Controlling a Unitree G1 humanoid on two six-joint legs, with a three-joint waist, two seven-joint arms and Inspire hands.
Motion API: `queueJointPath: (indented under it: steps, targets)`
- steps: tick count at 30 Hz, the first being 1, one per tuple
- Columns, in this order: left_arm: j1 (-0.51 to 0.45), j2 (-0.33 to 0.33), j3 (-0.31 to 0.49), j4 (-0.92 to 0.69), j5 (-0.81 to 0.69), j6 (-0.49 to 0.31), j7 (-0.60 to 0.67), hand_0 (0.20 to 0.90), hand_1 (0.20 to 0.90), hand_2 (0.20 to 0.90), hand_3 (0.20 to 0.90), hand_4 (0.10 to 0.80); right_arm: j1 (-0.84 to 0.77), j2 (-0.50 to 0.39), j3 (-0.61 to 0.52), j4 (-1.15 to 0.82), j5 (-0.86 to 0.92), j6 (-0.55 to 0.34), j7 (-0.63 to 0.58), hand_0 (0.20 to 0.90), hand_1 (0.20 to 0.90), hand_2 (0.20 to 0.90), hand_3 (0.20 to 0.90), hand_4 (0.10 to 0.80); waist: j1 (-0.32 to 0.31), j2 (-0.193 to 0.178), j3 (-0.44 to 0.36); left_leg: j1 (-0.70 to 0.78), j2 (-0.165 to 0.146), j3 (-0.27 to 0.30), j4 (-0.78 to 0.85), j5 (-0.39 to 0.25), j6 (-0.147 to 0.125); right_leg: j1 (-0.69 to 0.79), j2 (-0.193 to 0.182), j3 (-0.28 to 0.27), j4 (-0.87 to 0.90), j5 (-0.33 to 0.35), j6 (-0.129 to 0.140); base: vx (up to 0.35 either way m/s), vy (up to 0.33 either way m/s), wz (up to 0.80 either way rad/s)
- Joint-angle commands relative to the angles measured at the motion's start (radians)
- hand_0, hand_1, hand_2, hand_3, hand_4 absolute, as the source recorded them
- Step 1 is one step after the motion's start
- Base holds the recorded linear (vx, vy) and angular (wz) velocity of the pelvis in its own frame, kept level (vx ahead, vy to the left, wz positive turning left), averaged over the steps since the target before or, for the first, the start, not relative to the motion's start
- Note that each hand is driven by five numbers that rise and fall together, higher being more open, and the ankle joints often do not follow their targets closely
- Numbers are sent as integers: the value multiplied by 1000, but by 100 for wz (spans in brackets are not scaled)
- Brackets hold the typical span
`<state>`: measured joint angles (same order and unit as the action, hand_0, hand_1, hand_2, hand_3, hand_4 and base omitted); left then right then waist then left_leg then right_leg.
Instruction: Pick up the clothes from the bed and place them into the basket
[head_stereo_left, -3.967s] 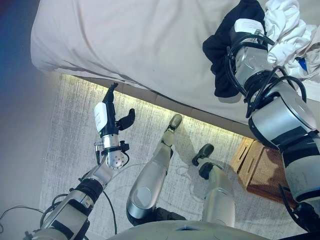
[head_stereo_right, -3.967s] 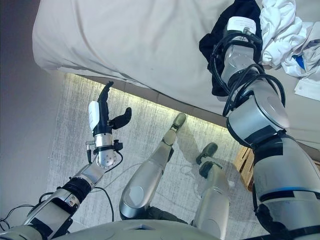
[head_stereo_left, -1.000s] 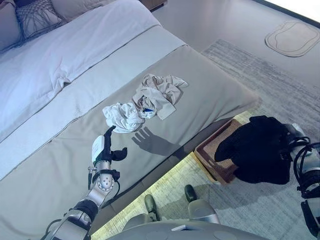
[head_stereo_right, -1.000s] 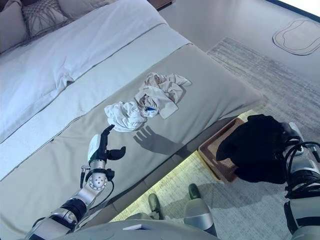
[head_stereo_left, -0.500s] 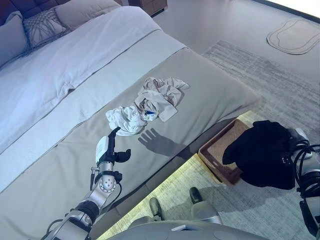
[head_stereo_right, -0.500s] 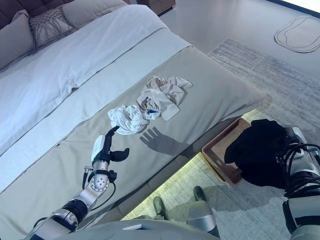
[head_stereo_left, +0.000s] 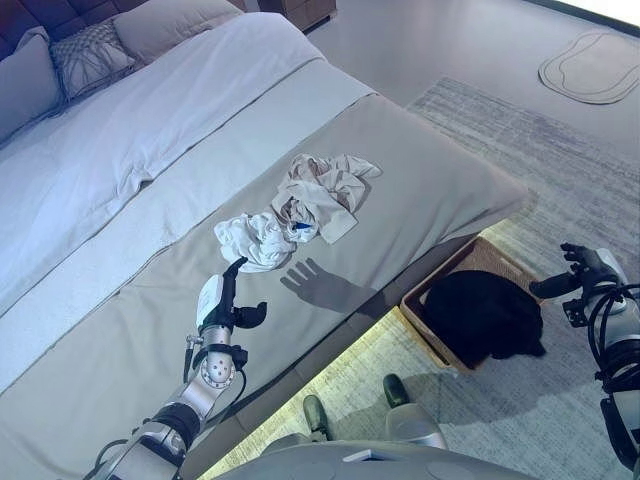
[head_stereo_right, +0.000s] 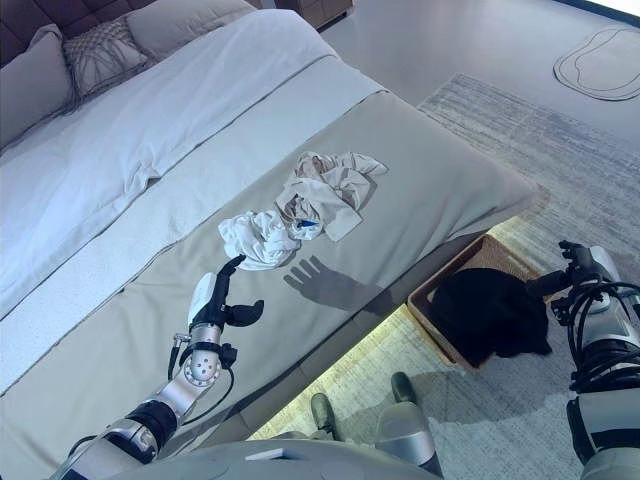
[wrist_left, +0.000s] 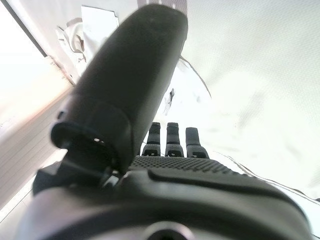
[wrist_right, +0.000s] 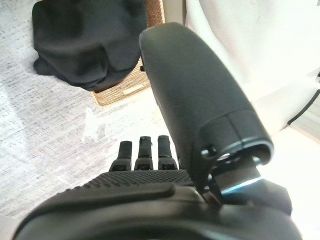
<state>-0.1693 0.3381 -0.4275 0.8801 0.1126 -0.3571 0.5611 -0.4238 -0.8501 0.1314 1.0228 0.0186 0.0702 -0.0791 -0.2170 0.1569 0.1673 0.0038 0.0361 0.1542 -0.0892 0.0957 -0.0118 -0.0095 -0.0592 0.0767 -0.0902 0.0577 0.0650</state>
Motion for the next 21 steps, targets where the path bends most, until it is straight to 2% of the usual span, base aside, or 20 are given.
queueJointPath:
  steps: [1,11,15,17,21]
  targets:
    - [-68,31,22,8,-20,-78,42,900,900,900,900,800,-101,-103,-9,-29,-7,-64,-58,900,900,900,900,800,36,-60,-37,57,-5,-29,2,-95,-20,-70,-10,2,110,6,10,0,0,0]
    - [-61,32,31,3,-23,-76,35,900,900,900,900,800,-104,-119,2,-98,-24,-76,-82,900,900,900,900,800,43,-67,-31,56,-1,-36,2,-89,-25,-64,-10,-7,110,4,6,1,-2,1]
    - [-59,30,34,-4,-26,-65,37,900,900,900,900,800,-124,-131,19,-198,-77,-109,-169,900,900,900,900,800,50,-72,-27,54,-2,-47,2,-86,-27,-59,-8,-17,112,0,4,0,0,0]
    - [-62,30,33,-11,-25,-67,45,900,900,900,900,800,-153,-134,41,-308,-126,-103,-252,900,900,900,900,800,60,-77,-17,46,-5,-60,2,-81,-28,-62,-8,-27,117,-3,1,-18,3,6]
    - [-80,24,27,-19,-39,-91,57,900,900,900,900,800,-239,-130,92,-405,-218,-76,-310,900,900,900,900,800,77,-75,7,23,-17,-84,2,-74,-25,-77,-6,-38,125,-7,-3,-68,37,15]
